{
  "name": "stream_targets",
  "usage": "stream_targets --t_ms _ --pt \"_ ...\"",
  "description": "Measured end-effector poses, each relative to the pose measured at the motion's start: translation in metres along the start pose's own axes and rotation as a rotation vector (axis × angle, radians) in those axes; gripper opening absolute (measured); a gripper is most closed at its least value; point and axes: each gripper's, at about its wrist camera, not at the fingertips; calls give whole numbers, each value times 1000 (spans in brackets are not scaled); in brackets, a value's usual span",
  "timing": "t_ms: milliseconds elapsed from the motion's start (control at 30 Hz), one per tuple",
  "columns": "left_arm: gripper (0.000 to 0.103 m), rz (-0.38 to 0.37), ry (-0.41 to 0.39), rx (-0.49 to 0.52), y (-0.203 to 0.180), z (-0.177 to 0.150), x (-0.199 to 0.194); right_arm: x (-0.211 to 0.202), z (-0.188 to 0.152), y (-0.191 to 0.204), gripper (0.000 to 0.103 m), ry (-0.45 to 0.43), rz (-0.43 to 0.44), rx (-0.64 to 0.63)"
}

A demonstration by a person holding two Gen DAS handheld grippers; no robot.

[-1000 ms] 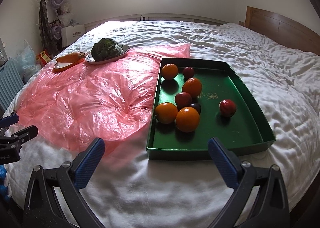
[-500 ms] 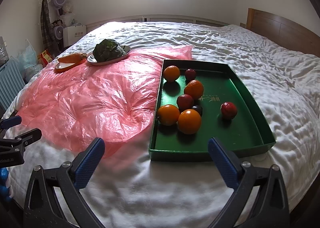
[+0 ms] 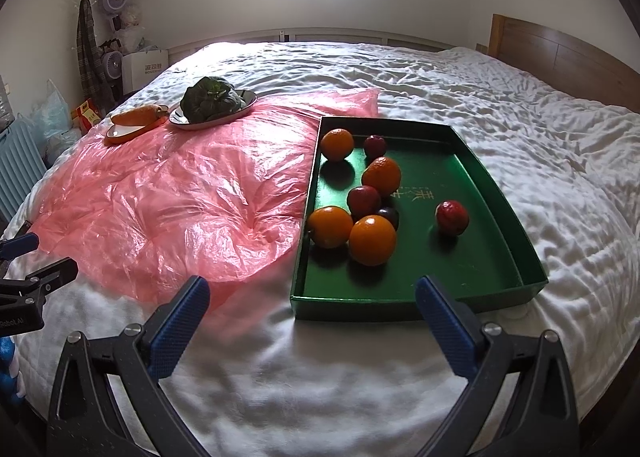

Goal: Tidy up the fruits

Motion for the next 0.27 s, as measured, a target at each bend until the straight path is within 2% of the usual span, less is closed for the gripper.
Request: stream_targets --t_ms 267 --pt "96 -3 5 -6 3 -2 2 2 -2 3 103 5 -2 -4"
Point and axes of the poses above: each gripper's, at about its wrist camera, not at the fingertips, and x roughly the way its jaws point, y to its left, z to its top, and after that the axes turned 12 degrees about -y, right-handed
